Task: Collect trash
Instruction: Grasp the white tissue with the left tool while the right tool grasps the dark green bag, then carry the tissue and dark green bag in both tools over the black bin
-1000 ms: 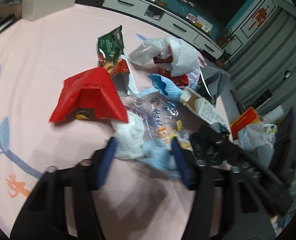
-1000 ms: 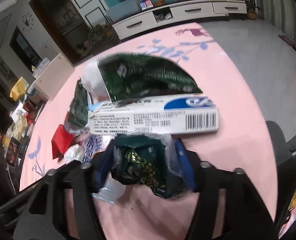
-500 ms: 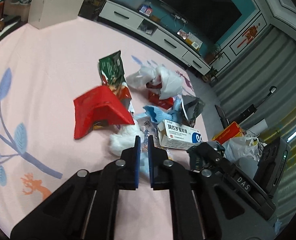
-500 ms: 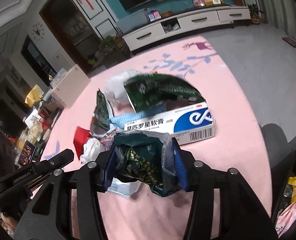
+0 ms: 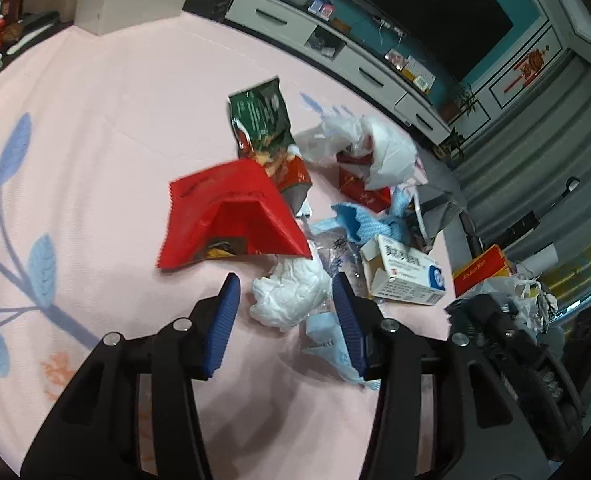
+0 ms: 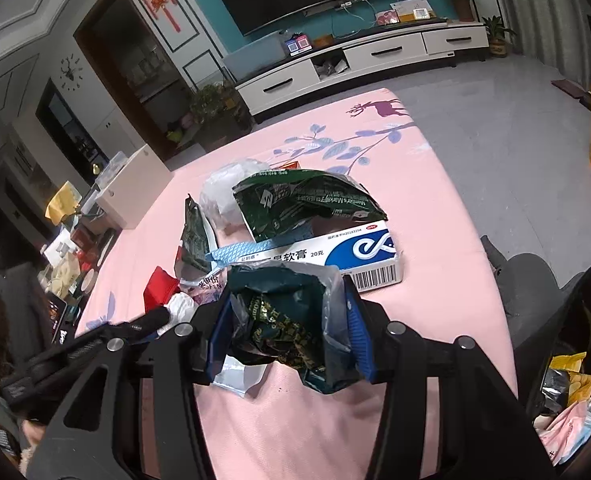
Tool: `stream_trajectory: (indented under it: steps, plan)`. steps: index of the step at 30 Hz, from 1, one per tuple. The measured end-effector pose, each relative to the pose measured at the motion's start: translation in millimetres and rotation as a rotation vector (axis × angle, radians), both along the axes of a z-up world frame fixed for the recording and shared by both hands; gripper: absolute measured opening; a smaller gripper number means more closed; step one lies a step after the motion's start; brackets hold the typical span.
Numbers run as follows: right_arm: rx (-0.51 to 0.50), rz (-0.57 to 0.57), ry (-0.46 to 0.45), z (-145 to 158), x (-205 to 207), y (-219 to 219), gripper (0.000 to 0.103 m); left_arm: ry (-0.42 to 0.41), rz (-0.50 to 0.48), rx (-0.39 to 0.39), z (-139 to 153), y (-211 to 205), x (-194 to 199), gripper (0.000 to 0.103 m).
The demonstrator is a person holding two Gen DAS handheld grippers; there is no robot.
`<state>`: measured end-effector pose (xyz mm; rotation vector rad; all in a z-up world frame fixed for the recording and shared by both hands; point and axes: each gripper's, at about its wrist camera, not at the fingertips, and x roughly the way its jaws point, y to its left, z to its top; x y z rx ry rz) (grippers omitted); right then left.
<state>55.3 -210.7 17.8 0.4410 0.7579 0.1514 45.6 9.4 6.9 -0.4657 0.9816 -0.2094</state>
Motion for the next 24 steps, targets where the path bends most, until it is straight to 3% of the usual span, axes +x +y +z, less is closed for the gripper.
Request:
stream_trajectory:
  steps: [4,7,13,24]
  plan:
    - [0.001,-0.012,0.0,1,0,-5,0.051,0.021,-0.006,-0.011,-11,-6,7,0.023]
    - [-0.003,-0.021,-0.006,3,-1,-7,0.051,0.006,0.002,0.008,-8,-8,6,0.02]
    - [-0.006,-0.032,-0.031,11,-6,-11,0.051,-0.068,0.008,0.059,16,-10,-8,0.02]
    - [-0.059,-0.083,-0.14,50,-40,-21,0.051,-0.282,-0.043,0.072,86,-28,-58,0.02]
